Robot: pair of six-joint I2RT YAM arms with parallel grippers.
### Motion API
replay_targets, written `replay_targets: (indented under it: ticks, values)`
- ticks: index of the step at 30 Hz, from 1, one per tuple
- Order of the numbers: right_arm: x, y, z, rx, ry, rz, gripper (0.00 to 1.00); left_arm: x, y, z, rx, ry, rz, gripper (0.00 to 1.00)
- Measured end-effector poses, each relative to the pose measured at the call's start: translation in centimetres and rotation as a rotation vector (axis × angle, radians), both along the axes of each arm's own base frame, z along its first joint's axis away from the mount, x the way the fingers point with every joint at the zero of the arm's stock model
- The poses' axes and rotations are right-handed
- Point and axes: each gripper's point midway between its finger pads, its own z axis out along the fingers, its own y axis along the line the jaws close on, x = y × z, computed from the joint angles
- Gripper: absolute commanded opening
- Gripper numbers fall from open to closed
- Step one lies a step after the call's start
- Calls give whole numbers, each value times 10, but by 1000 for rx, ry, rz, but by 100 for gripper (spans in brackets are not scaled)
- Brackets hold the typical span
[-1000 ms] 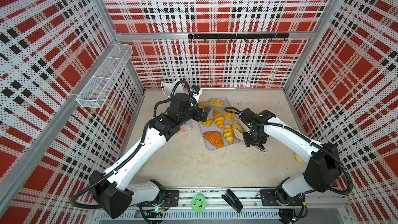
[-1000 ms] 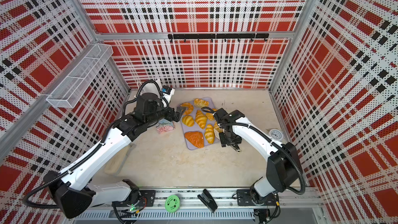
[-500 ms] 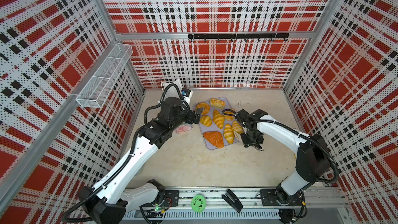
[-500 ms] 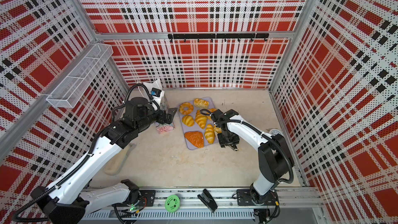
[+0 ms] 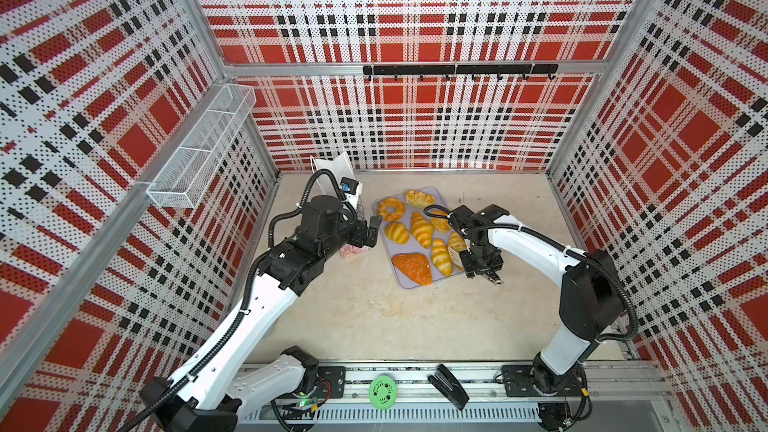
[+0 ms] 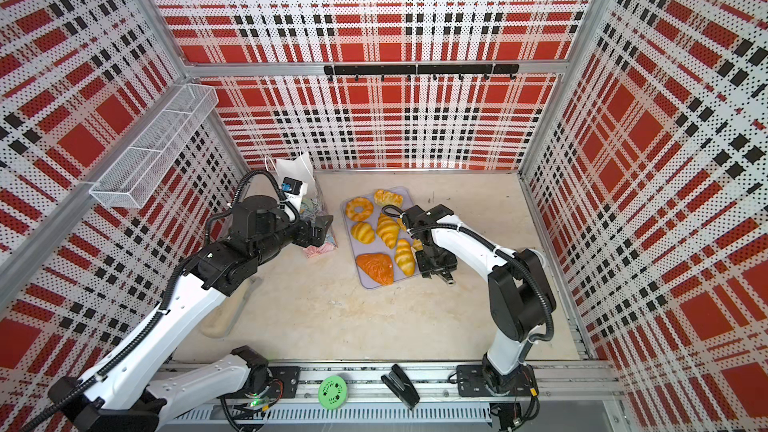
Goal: Place the fake bread into the paper bag
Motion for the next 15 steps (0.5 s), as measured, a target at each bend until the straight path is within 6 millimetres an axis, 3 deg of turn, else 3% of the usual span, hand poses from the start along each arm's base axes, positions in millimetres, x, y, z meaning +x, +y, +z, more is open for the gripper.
replay_targets:
  ticks: [11,15]
  values:
    - [2,-1,-7,-41,41,4,56,-8,20,-5,26,10,56,99]
    - [4,0,-6,-42,41,14,45,-10,26,-6,31,15,72,99]
